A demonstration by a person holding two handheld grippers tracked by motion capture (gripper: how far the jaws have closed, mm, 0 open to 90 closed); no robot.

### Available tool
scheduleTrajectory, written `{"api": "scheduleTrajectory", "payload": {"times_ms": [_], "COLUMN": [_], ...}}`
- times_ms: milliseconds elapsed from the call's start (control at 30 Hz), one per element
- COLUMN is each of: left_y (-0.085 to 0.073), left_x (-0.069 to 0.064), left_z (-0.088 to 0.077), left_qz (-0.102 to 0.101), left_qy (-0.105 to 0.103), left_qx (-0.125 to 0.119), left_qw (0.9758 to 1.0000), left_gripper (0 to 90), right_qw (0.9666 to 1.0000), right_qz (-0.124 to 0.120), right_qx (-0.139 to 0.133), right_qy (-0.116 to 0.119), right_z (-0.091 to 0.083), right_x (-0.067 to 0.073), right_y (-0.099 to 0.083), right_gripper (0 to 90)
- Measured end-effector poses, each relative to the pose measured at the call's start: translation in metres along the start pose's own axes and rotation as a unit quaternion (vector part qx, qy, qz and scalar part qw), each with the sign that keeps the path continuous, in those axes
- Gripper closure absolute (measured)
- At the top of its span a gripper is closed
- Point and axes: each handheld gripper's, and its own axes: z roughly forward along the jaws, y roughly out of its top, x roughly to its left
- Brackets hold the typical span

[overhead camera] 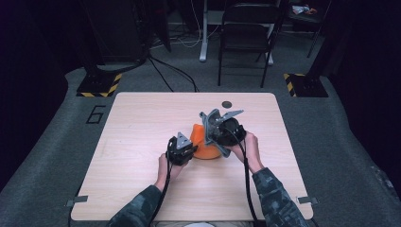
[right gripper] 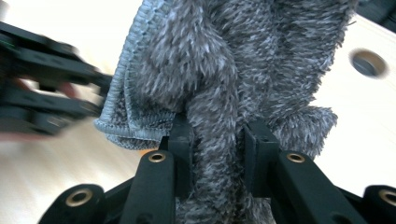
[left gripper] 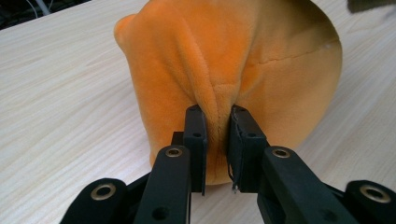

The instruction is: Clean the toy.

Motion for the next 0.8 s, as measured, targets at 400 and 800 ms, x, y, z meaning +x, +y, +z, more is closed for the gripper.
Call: {"api": "scheduleTrajectory", "payload": {"times_ms": [400, 800], "left_y": [0.000, 0.001], "left_x": [-0.001, 0.001], "left_z": [0.001, 0.003], "left_qz": [0.005, 0.005], "left_qy": [-0.005, -0.004], "left_qx": [0.004, 0.001], "left_qw": [1.0000, 1.0000], "left_gripper": [78.5, 78.5], "right_qw": [0.9989, 0.9951], "right_qz": [0.002, 0.038], "right_qx": [0.042, 0.087], "right_qy": [-0.019, -0.027], "right_z": [0.019, 0.020], "right_x": [-0.006, -0.032], "right_y": [-0.011, -0.026], "right_gripper": [68.8, 68.8]}}
